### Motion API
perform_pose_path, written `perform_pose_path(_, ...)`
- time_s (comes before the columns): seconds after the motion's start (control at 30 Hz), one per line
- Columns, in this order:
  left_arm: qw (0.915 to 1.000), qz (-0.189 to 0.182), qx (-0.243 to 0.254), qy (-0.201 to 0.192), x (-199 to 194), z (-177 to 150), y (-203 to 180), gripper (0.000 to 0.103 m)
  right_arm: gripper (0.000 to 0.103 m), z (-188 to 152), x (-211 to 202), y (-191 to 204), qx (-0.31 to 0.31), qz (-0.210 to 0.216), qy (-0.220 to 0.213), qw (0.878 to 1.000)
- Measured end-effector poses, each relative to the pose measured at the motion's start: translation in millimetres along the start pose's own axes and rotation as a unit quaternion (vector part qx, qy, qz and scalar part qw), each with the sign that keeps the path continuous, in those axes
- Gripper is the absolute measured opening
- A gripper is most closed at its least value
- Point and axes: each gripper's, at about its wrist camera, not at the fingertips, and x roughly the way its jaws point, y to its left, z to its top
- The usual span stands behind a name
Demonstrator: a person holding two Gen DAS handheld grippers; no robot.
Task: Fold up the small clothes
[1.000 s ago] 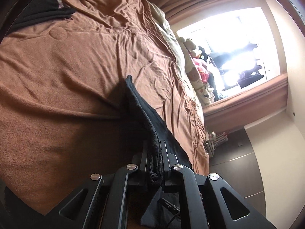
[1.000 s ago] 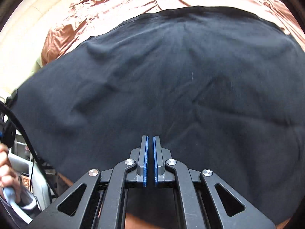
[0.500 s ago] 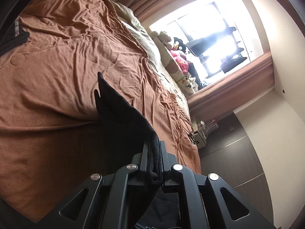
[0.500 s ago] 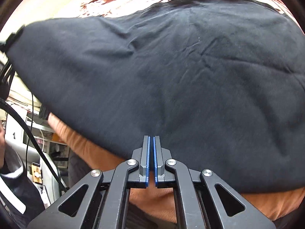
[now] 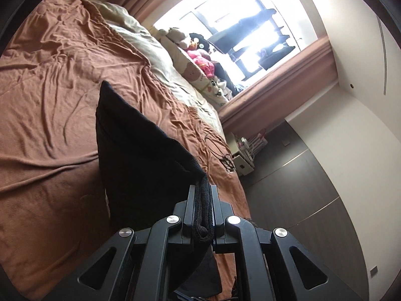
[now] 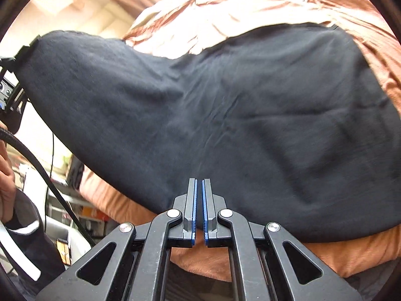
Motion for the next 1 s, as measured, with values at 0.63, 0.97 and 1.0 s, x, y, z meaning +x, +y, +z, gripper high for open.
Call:
perform_pose_path(0.63, 0.9915, -0.051, 0.042, 0.112, 116, -44, -65, 0.008, 0.001, -28, -82, -63, 0.089, -0.021, -0.080, 0.993)
perform_pose_path(0.97, 0.9754, -0.037, 0.033, 0.215, 185, -115, -55, 0.008, 0.001, -45, -109, -91, 0.136, -0.037, -0.097, 0.985)
perform_pose_path(1.0, 0.9739, -0.038, 0.032, 0.222, 188, -119, -54, 0.008, 0.001, -47, -112, -92, 0.139, -0.038, -0.099, 0.985)
